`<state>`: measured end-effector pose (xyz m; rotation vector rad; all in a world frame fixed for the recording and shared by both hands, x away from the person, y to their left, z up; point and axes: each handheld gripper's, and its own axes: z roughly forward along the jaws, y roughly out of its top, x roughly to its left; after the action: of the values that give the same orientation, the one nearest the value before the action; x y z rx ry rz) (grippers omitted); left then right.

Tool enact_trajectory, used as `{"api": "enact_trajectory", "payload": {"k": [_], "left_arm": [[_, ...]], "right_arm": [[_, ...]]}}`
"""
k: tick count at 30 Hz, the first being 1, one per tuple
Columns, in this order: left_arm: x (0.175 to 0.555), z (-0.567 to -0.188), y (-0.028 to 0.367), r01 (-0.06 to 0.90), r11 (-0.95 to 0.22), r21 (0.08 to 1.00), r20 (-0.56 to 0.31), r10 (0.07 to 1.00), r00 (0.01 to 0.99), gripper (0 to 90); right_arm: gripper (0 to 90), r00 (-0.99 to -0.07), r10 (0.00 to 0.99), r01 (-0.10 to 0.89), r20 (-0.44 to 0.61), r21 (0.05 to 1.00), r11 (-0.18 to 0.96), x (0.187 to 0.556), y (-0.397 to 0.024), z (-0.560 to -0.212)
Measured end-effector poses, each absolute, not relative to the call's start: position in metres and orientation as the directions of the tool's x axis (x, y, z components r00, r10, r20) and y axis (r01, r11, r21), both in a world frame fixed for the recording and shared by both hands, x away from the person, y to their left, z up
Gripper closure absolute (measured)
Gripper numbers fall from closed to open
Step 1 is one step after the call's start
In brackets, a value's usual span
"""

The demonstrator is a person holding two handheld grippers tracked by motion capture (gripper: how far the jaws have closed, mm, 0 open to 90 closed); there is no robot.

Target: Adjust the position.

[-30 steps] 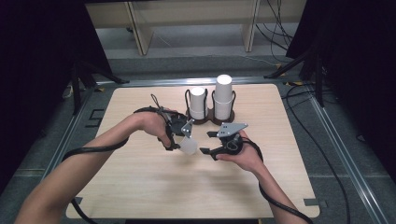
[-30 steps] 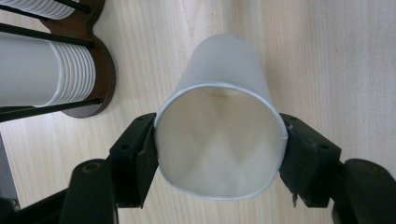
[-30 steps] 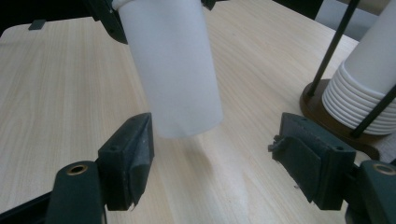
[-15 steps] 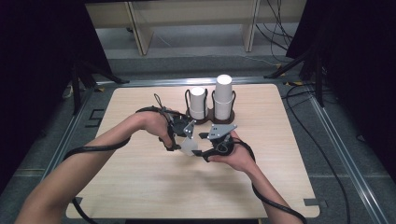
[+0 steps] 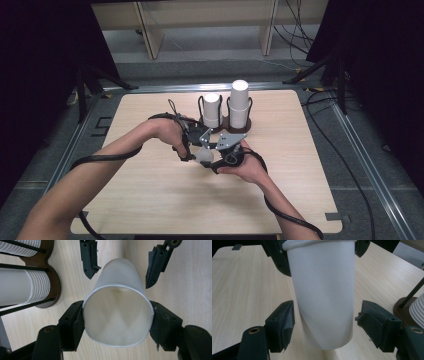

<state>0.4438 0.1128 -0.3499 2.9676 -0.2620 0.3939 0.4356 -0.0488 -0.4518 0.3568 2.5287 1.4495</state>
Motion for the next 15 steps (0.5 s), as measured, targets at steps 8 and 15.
{"api": "enact_trajectory", "payload": {"k": [8, 15], "left_arm": [[0.4418, -0.3487, 0.1104, -0.194, -0.975, 0.111, 0.269, -0.158, 0.95, 33.6], [0.4407, -0.3485, 0.1087, -0.199, -0.974, 0.108, 0.269, -0.164, 0.949, 33.6]], "right_arm": [[29.4, -0.949, 0.311, 0.112, -0.052, 0.867, 0.486, 0.4364, -0.0459, -0.4536], [29.8, -0.951, 0.307, 0.114, -0.046, 0.868, 0.484, 0.4361, -0.0457, -0.4554]]}}
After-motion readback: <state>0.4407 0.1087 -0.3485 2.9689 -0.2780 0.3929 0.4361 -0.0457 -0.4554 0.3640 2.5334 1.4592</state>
